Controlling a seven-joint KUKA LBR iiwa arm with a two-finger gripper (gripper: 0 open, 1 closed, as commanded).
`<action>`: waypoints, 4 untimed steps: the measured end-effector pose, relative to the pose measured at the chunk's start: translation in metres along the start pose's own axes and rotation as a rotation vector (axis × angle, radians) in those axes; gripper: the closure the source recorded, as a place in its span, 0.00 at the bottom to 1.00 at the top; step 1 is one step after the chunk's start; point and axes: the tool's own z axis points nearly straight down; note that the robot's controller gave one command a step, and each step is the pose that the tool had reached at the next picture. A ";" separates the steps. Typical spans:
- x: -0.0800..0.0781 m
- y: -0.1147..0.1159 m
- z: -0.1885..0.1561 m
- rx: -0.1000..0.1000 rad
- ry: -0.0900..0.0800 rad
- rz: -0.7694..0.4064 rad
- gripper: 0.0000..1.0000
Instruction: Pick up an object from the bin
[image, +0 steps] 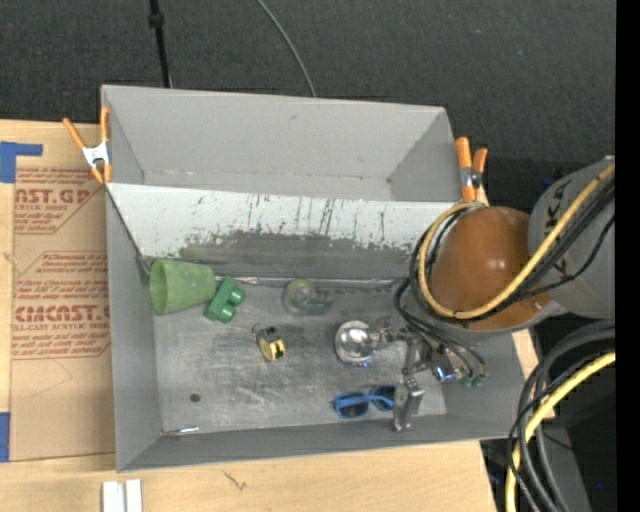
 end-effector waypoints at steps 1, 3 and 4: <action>-0.094 -0.010 0.038 0.009 -0.020 0.058 0.00; -0.078 -0.045 0.043 0.001 -0.008 0.138 1.00; -0.081 -0.044 -0.067 0.003 -0.010 0.137 1.00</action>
Offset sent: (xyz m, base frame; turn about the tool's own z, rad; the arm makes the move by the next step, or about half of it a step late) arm 0.0855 0.0127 -0.0454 0.0563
